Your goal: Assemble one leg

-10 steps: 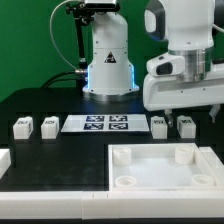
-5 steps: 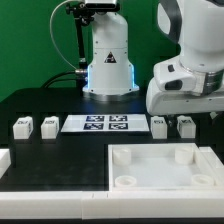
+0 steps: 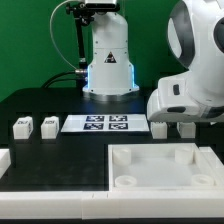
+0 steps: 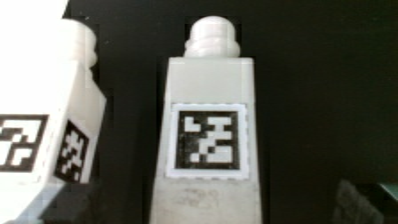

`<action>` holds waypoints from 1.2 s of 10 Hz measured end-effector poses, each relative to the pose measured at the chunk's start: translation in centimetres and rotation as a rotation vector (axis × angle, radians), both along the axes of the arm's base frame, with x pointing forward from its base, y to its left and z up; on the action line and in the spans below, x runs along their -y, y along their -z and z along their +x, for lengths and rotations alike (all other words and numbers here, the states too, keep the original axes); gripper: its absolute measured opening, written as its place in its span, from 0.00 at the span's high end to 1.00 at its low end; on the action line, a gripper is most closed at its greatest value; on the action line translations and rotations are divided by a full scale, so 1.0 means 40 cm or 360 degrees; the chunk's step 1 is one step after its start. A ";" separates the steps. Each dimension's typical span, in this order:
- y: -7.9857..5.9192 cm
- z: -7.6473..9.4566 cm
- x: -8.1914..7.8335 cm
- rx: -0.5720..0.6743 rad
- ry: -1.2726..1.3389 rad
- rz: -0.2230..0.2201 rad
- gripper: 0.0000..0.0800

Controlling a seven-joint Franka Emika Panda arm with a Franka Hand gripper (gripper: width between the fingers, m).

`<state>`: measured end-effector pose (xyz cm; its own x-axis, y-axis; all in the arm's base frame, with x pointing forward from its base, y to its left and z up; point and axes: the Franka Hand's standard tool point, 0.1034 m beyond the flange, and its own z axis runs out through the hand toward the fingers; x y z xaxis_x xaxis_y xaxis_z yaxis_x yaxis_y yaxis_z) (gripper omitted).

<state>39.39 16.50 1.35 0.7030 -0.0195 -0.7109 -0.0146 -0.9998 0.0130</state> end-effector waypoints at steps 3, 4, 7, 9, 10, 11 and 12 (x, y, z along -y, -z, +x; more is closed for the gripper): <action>0.003 0.001 -0.001 0.0000 -0.0001 0.0002 0.36; 0.003 0.001 -0.001 0.0000 -0.0001 0.0002 0.36; 0.003 0.001 -0.001 0.0000 -0.0001 0.0002 0.64; 0.003 0.001 -0.001 0.0000 -0.0001 0.0002 0.64; 0.003 0.001 -0.001 0.0000 -0.0001 0.0002 0.64; 0.003 0.001 -0.001 0.0000 -0.0002 0.0002 0.64; -0.002 0.008 0.005 0.0003 -0.0022 0.0023 0.64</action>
Offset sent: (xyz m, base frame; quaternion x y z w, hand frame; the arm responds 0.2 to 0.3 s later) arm 0.0000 0.0000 0.0000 0.0000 0.0000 0.0000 1.0000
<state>39.70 16.29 1.42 0.7046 0.0003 -0.7096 -0.0008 -1.0000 -0.0013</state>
